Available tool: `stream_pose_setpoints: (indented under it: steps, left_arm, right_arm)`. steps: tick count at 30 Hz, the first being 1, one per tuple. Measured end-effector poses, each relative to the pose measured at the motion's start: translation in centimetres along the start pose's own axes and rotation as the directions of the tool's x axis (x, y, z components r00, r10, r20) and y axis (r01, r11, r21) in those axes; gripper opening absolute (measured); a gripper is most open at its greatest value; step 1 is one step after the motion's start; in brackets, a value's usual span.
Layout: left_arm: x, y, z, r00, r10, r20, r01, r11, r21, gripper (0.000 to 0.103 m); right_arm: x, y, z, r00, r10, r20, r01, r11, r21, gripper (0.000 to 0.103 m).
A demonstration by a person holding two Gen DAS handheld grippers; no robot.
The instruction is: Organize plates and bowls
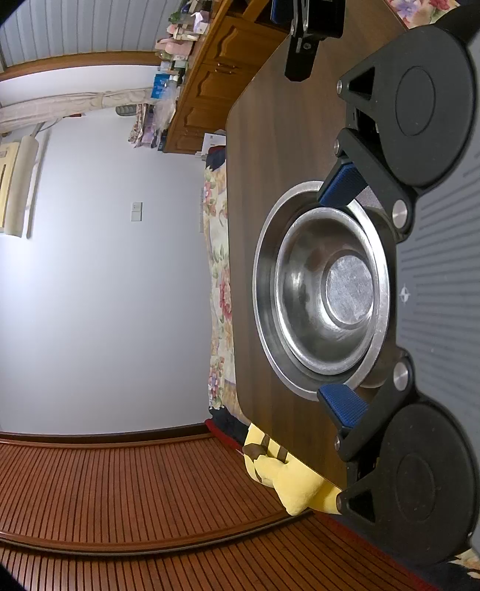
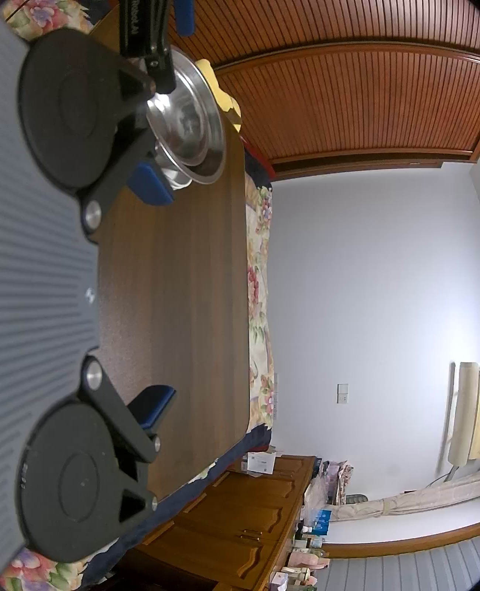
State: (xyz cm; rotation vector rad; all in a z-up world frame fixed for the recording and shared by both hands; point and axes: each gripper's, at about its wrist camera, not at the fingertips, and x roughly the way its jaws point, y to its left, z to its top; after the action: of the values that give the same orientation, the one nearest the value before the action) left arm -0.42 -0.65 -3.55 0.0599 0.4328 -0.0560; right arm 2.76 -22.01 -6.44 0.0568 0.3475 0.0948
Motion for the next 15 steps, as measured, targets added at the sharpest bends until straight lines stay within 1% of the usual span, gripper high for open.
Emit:
stream_pose_setpoints:
  steps: [15]
  left_arm:
    - [-0.01, 0.01, -0.02, 1.0, 0.0, -0.003, 0.0, 1.0, 0.0, 0.103]
  right_arm:
    - [-0.11, -0.21, 0.02, 1.0, -0.001, 0.0, 0.001, 1.0, 0.001, 0.103]
